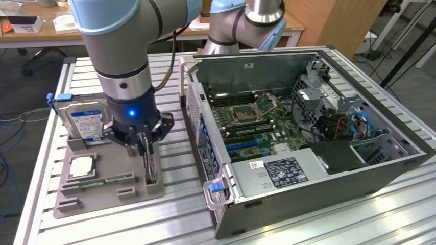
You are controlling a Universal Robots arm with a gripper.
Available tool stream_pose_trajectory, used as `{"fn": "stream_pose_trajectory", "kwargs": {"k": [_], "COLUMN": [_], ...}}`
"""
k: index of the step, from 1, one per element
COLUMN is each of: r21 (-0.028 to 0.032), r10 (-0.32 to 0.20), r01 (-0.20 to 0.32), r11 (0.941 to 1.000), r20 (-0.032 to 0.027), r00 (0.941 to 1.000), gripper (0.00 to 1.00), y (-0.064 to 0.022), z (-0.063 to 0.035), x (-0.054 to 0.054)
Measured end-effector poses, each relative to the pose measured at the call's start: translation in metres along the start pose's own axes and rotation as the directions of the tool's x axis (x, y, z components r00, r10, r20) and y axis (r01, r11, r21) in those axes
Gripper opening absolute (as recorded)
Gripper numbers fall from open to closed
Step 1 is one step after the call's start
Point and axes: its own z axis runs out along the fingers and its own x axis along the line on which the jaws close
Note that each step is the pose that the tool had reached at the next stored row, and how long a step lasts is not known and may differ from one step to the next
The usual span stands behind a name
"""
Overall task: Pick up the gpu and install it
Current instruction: 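Pick up the gpu and move the gpu toward the slot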
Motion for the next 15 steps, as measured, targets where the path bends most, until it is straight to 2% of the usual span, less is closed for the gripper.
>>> {"fn": "stream_pose_trajectory", "kwargs": {"k": [15], "r21": [0.0000], "r10": [0.000], "r01": [0.000], "r11": [1.0000], "r20": [-0.0011], "r00": [1.0000], "gripper": [0.26], "y": [0.0001], "z": [-0.0146], "x": [-0.001]}}
